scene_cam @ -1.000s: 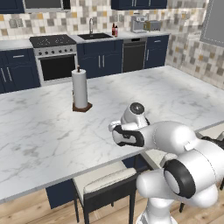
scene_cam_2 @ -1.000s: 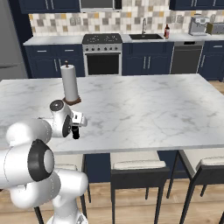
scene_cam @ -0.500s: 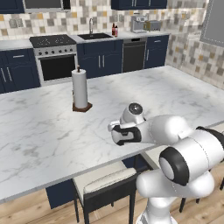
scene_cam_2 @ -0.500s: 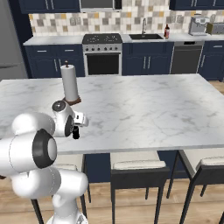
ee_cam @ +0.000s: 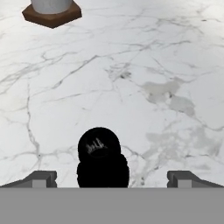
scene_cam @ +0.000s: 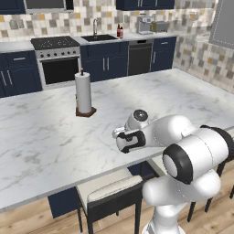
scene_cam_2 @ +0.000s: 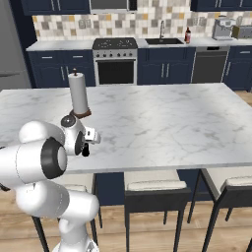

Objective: Place the large bottle from the dining counter next to the other large bottle outside the sink, and place the small bottle from the dining counter next to the other small bottle inside the sink.

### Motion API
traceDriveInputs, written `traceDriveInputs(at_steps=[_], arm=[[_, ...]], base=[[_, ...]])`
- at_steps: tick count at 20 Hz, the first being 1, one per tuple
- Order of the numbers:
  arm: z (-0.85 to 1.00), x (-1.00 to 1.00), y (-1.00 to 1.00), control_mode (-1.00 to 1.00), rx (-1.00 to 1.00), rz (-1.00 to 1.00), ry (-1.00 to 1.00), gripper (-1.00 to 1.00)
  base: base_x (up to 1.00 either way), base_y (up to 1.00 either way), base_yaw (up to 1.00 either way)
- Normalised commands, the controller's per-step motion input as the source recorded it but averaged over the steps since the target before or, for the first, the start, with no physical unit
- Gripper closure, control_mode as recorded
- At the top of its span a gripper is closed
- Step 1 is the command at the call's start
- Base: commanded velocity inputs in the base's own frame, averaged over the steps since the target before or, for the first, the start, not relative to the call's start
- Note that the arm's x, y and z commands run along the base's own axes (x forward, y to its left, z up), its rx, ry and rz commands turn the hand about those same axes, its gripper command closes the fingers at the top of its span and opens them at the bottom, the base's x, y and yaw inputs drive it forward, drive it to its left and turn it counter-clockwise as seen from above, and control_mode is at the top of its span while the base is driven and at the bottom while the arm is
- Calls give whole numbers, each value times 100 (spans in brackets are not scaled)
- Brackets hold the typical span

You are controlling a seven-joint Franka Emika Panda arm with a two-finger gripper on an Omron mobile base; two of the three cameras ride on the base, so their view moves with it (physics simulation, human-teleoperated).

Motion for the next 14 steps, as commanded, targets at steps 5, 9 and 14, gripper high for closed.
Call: traceDriveInputs(at_steps=[5,9,14], arm=[[-2,10,0,-100,0,0,0,-100],[0,7,2,-100,0,0,0,-100],[-1,14,2,-100,0,0,0,-100]], base=[[0,0,0],[0,0,0],[0,0,0]])
